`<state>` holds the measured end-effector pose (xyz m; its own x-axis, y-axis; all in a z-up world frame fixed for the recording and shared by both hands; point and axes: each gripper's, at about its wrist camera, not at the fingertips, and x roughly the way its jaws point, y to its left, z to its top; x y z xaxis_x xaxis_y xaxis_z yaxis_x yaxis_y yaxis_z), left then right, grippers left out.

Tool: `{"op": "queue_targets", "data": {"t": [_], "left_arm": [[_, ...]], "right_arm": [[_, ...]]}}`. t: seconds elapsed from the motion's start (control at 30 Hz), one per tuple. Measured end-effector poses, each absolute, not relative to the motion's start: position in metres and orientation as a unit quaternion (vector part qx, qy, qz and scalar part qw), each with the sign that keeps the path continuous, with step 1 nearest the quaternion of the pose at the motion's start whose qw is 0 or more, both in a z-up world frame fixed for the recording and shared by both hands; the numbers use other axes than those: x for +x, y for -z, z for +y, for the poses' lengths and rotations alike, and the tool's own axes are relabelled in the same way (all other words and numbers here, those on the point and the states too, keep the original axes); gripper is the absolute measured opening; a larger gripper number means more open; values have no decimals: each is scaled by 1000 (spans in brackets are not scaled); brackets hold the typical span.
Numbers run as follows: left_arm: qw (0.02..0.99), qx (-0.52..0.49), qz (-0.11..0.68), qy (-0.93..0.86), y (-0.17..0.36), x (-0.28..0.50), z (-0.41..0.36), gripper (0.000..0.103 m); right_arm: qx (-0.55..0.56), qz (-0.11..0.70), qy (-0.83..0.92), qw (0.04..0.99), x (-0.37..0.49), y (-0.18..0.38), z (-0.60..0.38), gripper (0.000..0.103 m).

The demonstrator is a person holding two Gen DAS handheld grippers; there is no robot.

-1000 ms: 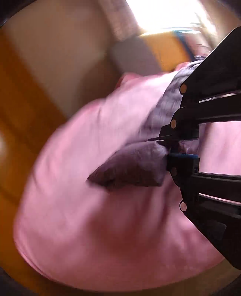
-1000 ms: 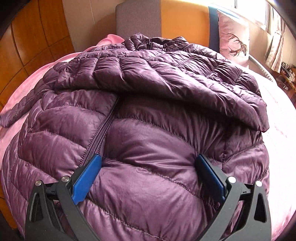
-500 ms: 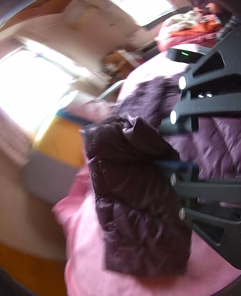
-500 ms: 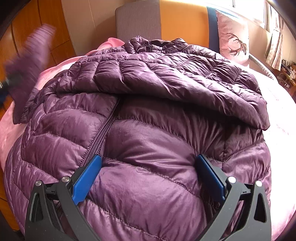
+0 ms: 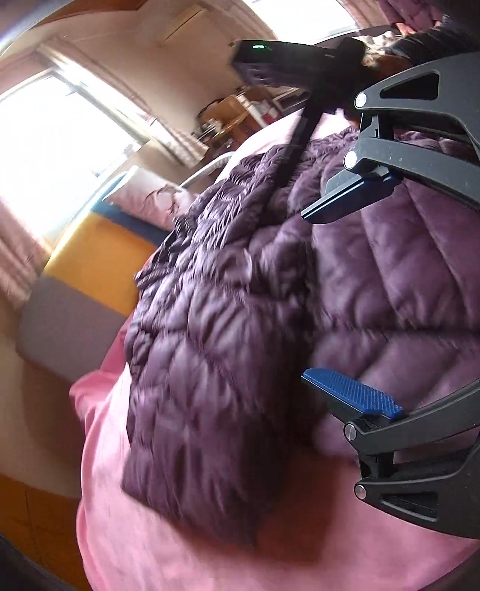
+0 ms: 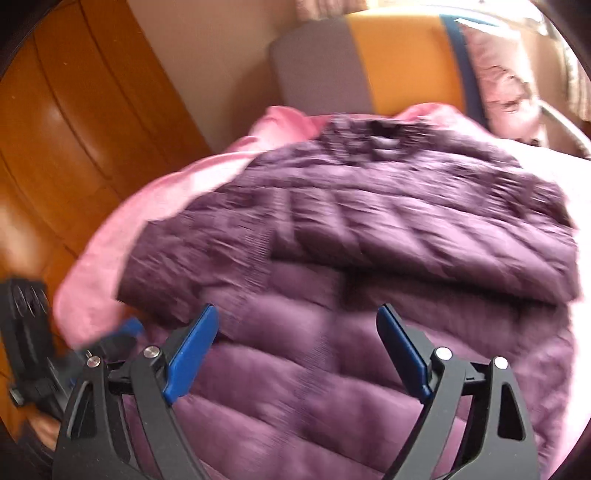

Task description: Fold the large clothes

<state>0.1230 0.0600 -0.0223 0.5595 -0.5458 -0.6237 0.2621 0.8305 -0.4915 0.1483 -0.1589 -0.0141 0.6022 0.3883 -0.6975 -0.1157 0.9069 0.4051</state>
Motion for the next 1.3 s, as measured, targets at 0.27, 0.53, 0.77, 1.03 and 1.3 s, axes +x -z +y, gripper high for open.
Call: {"op": "queue_targets", "data": {"t": [0.27, 0.53, 0.77, 1.03, 1.3], "left_arm": [[862, -183, 417, 223, 35, 105, 80, 79], [860, -173, 415, 242, 31, 114, 63, 79], [853, -153, 428, 255, 30, 130, 40, 79], [859, -111, 445, 229, 35, 146, 22, 79], [863, -114, 448, 203, 28, 144, 31, 79]], "right_arm": [[63, 490, -157, 855, 215, 37, -64, 26], [95, 362, -129, 918, 195, -69, -115, 10], [167, 344, 0, 924, 198, -76, -230, 9], [214, 410, 76, 884, 202, 0, -314, 9], [242, 409, 72, 877, 194, 18, -340, 9]]}}
